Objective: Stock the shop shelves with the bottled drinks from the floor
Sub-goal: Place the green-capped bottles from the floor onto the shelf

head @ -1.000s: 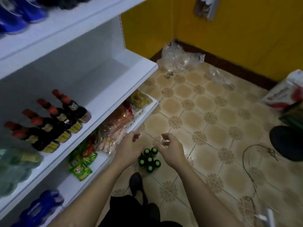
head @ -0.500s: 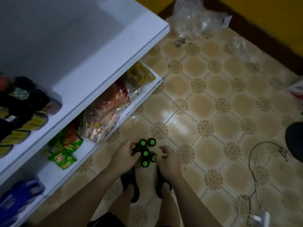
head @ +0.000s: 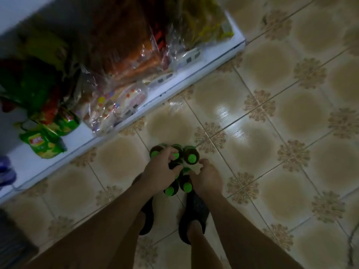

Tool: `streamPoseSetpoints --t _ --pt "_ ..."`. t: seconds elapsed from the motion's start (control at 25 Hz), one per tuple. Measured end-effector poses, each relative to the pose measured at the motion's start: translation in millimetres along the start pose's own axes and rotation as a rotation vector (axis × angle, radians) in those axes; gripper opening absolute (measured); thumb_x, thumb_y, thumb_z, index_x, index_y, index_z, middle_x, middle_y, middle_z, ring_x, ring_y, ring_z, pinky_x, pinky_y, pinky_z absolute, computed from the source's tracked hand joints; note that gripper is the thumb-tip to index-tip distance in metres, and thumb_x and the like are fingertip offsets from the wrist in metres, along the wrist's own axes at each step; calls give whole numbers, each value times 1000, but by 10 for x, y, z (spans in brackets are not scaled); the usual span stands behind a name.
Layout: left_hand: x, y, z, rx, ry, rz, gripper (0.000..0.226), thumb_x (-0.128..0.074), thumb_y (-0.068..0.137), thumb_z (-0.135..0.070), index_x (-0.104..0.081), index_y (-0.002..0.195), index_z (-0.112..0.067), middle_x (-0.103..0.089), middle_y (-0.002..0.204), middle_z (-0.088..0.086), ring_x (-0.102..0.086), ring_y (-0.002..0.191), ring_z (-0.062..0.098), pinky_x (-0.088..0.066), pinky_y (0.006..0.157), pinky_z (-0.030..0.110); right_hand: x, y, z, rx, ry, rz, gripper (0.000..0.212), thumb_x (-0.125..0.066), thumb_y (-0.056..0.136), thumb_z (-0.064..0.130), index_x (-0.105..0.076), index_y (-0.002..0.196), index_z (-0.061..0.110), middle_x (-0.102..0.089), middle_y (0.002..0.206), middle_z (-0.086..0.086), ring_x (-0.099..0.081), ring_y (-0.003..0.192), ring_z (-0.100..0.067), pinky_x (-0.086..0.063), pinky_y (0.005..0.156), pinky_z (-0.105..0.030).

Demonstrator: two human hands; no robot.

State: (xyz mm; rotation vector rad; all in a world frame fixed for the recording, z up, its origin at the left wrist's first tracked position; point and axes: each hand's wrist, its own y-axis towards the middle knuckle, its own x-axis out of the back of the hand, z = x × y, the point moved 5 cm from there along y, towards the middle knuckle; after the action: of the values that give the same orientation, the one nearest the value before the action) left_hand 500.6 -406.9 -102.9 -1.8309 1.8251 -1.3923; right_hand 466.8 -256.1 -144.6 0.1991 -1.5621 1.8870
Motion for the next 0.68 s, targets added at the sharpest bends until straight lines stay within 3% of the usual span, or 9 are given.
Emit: streamPoseSetpoints --t 0.12,0.4,0.68 --pt "-235 279 251 23 -20 -22 44 -65 91 -27 -49 131 -20 -55 121 -2 -53 113 14 -43 87 26 -221 419 -56 19 -62 23 49 -59 95 37 -44 136 14 -55 128 -11 -57 115 -28 -44 87 -32" --pt "-436 595 437 9 -61 -58 44 -67 90 -26 -50 130 -24 -55 112 -8 -54 110 8 -43 89 24 -489 922 3 103 -218 -28 33 -55 97 29 -42 123 13 -56 116 -12 -61 102 -31 -37 68 -31" --pt "-179 243 102 -44 -19 -25 47 -67 89 -23 -49 132 -21 -55 120 -4 -51 111 9 -40 86 24 63 395 -21 100 10 -138 29 -60 92 28 -47 113 15 -62 93 -6 -58 78 -26 -40 63 -32"
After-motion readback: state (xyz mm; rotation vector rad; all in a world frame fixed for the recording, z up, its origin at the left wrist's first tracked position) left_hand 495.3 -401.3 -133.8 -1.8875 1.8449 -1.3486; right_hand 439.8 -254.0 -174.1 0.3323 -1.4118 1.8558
